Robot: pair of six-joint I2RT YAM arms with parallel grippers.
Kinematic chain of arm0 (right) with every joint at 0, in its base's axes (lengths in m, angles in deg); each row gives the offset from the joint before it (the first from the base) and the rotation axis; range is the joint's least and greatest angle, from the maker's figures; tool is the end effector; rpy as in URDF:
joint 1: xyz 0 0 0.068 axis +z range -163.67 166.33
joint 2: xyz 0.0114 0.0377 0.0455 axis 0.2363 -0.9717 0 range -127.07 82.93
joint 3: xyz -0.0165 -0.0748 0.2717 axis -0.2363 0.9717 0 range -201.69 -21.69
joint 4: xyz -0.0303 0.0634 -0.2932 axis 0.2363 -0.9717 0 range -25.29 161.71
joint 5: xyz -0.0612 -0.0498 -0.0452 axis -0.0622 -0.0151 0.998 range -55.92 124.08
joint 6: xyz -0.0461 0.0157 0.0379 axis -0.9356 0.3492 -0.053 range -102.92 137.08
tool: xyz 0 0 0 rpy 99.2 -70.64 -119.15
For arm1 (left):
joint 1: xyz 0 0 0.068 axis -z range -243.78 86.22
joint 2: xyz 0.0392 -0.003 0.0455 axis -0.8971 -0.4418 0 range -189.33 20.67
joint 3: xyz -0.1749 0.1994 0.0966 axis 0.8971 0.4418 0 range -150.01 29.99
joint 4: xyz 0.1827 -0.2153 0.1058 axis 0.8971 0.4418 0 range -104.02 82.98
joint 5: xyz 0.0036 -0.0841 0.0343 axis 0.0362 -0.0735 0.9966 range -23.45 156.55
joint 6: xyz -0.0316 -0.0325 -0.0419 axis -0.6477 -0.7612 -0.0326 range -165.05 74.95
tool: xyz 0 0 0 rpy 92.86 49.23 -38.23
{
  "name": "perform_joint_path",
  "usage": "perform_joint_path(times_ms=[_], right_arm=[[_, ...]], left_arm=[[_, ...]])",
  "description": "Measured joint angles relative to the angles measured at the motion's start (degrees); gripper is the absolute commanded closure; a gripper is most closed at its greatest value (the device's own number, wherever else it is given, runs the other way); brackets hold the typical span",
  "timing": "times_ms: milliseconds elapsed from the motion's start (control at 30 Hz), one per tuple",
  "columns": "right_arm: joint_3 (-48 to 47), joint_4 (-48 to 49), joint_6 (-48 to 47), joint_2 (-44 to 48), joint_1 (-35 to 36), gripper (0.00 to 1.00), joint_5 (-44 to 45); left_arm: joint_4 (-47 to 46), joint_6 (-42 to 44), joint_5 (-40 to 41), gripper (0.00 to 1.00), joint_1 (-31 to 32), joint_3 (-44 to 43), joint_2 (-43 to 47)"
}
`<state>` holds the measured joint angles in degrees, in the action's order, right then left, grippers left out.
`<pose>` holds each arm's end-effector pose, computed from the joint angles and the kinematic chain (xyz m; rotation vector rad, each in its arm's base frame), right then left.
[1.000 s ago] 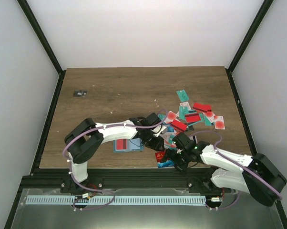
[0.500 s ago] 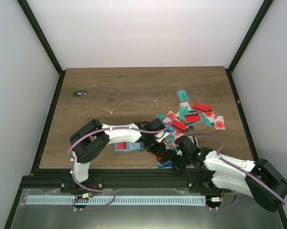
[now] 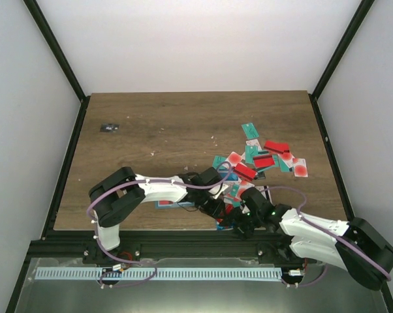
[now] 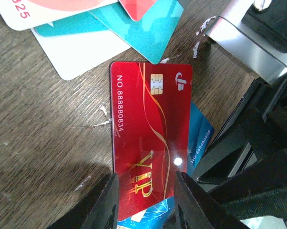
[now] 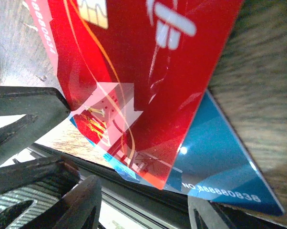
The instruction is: Put the credit cards into the card holder
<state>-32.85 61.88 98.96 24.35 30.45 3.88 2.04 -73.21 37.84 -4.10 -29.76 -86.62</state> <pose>0.1113 0.1406 0.0801 -0.6812 -2.6624 -1.0527 0.1779 -0.3486 0.1006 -0.9709 -2.7892 1.0230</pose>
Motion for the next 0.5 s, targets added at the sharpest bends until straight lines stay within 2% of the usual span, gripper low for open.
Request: perform_joint_path(times_ms=[333, 500], right_arm=[[0.02, -0.50, -1.49, 0.04, -0.11, 0.60, -0.26], [0.57, -0.39, -2.29, 0.83, -0.17, 0.62, -0.39]], left_arm=[[-6.49, -3.74, -1.40, 0.66, 0.39, 4.17, 1.42], [-9.33, -5.14, -2.86, 0.66, 0.39, 5.88, 1.73]])
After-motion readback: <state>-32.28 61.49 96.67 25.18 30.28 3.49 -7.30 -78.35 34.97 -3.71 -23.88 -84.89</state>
